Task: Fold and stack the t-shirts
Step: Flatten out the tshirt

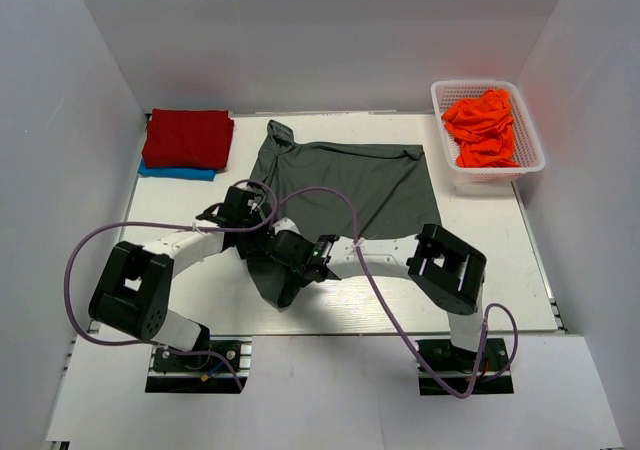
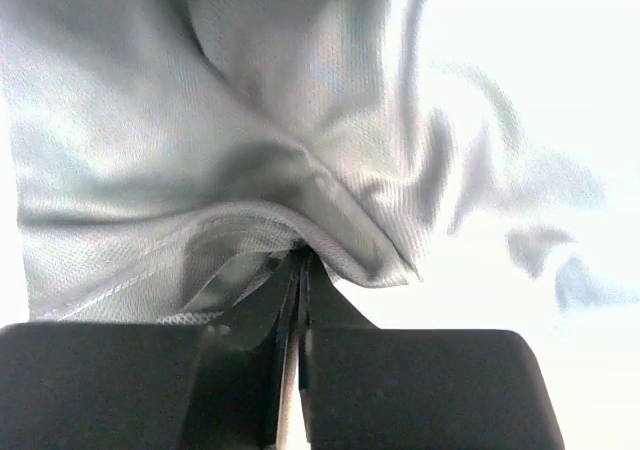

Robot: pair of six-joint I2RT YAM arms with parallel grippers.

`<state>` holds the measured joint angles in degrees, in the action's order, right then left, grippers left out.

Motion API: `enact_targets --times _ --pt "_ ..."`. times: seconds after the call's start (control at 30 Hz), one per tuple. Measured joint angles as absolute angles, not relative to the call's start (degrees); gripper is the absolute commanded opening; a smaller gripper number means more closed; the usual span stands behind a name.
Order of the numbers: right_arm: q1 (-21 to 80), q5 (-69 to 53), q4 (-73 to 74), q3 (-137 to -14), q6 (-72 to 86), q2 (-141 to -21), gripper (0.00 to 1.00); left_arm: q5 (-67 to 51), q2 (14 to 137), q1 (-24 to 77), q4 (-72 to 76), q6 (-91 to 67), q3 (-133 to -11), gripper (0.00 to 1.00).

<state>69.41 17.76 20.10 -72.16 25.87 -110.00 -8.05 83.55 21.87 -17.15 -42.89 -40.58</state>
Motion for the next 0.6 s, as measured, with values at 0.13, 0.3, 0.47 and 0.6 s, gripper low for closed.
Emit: enact_targets --times 0.13,0.3,0.47,0.6 --pt "69.41 17.82 22.44 -68.66 27.27 -106.8 0.0 -7.25 86.04 21.82 -17.47 -44.12 -41.98 0.64" --pt "69.36 15.77 24.36 -62.48 28.6 -99.61 0.0 -6.48 86.83 21.85 -18.06 -44.66 -42.54 0.6" --pt "69.41 10.5 24.91 -56.27 31.11 -91.18 0.0 -5.82 86.91 21.87 -19.0 -45.06 -42.81 0.59" --pt "69.45 6.76 25.1 -49.52 34.59 -85.32 0.21 -5.48 86.89 21.87 -19.42 -45.12 -42.94 0.59"
